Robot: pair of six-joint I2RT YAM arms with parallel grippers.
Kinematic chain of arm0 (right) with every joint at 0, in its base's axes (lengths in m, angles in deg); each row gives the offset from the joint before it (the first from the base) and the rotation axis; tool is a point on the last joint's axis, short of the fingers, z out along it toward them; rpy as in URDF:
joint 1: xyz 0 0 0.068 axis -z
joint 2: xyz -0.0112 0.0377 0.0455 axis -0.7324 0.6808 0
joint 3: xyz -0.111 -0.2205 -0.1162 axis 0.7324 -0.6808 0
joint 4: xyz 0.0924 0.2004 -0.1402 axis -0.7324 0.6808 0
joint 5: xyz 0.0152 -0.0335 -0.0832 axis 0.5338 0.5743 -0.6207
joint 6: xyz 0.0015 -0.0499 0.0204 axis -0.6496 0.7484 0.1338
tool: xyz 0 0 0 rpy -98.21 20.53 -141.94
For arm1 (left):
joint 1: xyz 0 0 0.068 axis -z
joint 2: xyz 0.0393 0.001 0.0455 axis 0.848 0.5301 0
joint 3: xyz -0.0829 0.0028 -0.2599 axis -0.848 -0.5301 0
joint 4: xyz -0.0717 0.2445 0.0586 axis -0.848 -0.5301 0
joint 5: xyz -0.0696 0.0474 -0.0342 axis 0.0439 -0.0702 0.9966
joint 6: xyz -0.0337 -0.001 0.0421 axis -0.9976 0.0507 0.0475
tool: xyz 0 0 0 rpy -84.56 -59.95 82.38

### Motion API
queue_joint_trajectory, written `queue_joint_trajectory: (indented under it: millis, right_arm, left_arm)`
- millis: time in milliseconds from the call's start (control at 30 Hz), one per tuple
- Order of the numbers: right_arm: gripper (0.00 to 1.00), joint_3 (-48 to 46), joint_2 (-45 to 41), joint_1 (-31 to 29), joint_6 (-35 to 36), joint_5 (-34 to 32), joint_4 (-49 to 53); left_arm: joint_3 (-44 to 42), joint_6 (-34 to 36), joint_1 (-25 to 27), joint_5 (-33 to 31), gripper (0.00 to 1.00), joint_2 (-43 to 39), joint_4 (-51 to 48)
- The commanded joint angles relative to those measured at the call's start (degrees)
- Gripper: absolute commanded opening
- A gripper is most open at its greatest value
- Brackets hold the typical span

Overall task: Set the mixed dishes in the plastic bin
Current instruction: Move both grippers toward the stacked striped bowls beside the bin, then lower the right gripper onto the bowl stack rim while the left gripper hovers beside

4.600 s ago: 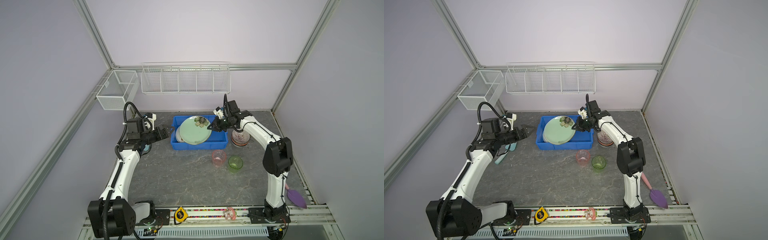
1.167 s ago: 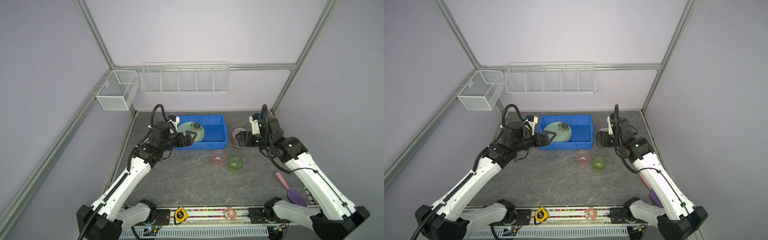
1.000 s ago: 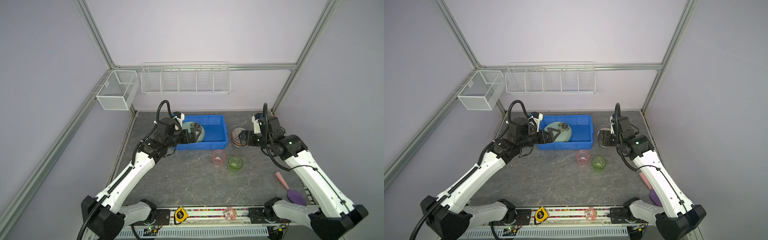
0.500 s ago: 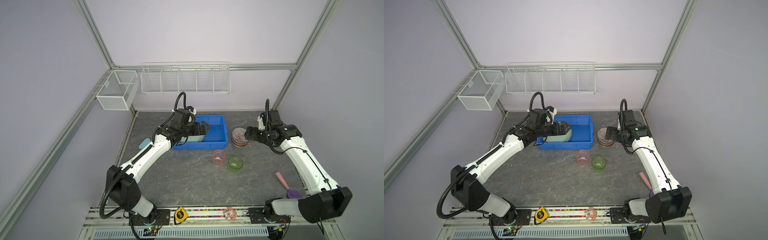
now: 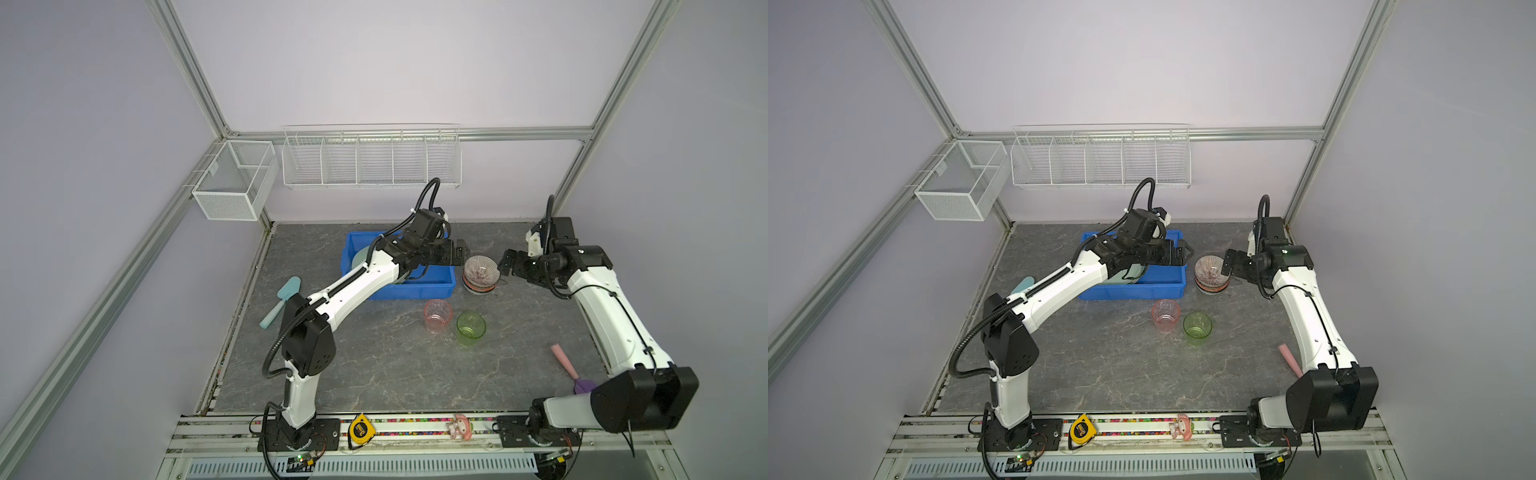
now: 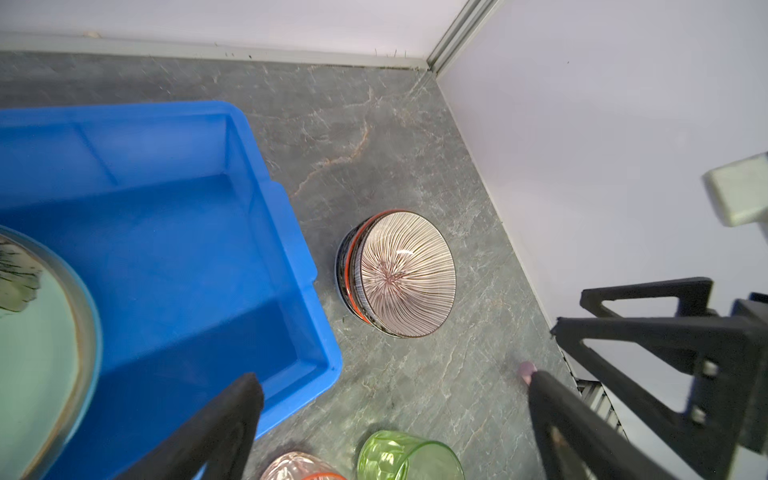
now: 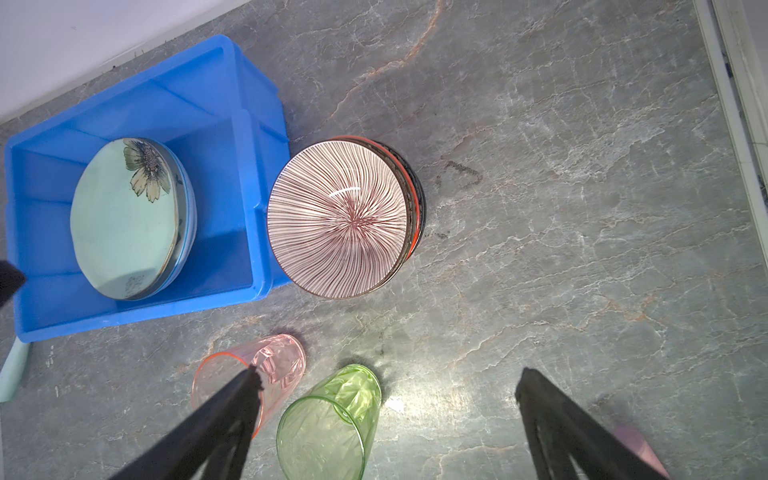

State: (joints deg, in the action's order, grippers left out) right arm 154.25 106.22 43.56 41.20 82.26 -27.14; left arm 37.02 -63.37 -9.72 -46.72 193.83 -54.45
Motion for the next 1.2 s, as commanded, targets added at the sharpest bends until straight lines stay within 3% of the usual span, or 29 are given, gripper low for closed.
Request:
queue_joint_trajectory:
  millis: [0, 367, 633, 800, 933, 1167]
  right_arm:
    - [0.99, 1.10, 0.31, 0.95, 2.24, 1.12, 0.72]
    - [1.00, 0.74, 3.35, 3.26, 3.59, 3.69, -0.67]
    - [1.00, 1.82, 5.30, 4.86, 3.56, 7.22, -1.48]
    - [0.93, 2.53, 8.21, 4.97, 4.16, 10.28, -2.69]
    - [0.81, 4.28, 11.54, 4.53, 3.85, 10.07, -2.39]
    - [0.72, 11.40, 19.49, 2.15, 5.34, 8.09, -0.09]
  left_arm:
    - [4.65, -3.02, 1.12, -1.75, 1.00, 2.77, -3.34]
    - [14.93, -11.17, 3.04, -5.88, 0.89, 10.94, -12.05]
    - [17.29, -16.36, 3.16, -5.78, 0.85, 13.69, -12.54]
    - [17.01, -14.81, 3.21, -4.75, 0.84, 13.24, -12.88]
    - [13.05, -13.40, 2.94, -4.96, 0.85, 10.06, -11.18]
    - [8.16, -11.90, 1.72, -5.19, 0.87, 5.91, -9.11]
